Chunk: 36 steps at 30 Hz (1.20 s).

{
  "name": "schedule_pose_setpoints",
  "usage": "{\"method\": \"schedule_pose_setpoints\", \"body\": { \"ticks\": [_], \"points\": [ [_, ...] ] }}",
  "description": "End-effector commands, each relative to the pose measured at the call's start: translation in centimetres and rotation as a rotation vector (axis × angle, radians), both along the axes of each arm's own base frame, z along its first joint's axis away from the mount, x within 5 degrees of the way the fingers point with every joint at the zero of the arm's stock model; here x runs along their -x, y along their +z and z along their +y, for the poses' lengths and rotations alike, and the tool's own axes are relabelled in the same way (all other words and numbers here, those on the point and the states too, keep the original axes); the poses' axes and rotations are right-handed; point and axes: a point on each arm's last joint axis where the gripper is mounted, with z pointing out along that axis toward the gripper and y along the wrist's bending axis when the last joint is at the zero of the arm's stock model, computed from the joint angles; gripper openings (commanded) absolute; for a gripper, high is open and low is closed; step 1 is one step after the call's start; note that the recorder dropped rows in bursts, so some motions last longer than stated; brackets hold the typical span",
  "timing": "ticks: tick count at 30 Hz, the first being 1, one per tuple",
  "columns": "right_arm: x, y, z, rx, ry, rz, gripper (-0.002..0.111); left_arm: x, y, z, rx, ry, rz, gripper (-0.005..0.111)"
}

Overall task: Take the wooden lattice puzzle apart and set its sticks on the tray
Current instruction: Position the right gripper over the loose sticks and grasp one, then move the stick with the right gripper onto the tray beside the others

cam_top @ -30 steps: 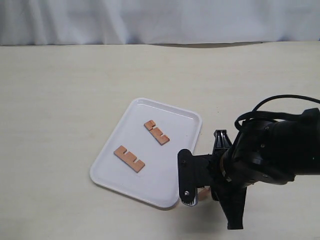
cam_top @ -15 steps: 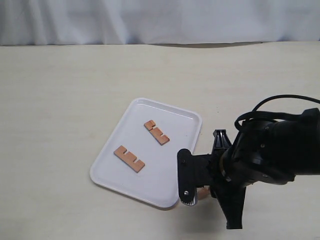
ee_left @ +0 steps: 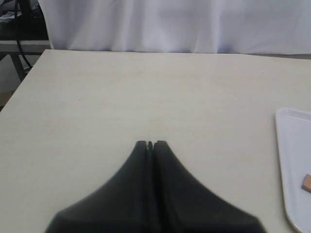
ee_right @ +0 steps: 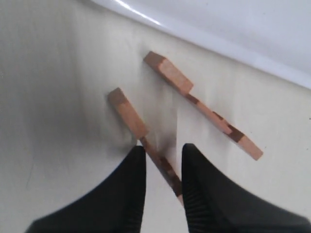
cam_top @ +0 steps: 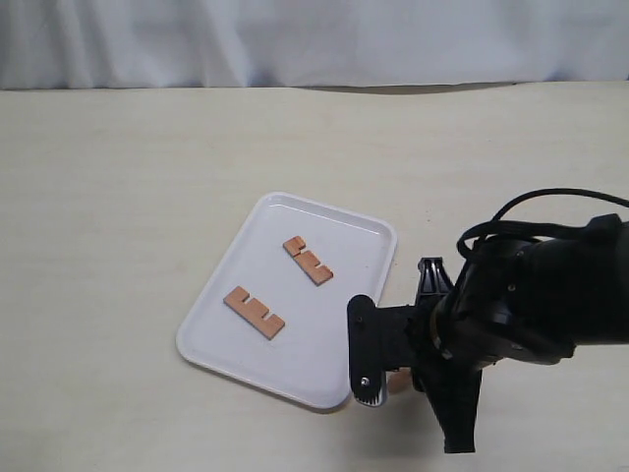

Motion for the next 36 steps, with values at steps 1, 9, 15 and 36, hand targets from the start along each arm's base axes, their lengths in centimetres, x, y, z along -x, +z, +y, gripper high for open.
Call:
{"method": "schedule_pose_setpoints", "body": {
  "ticks": [1, 9, 15, 36],
  "points": [
    [0.1, -0.9, -0.1, 0.007, 0.001, 0.025, 0.025, 0.0, 0.0, 0.0, -0.001, 0.000, -0.004, 0.000],
    [0.1, -1.3, -0.2, 0.047, 0.039, 0.040, 0.008, 0.0, 0.0, 0.0, -0.001, 0.000, -0.004, 0.000],
    [-0.2, 0.7, -0.7, 0.115, -0.002, 0.044, 0.005, 0.0, 0.0, 0.0, -0.001, 0.000, -0.004, 0.000],
    [-4.9, 7.1, 4.3, -0.686, -0.333, -0.409, 0.005, 0.0, 0.0, 0.0, -0.001, 0.000, -0.006, 0.000]
  ]
}}
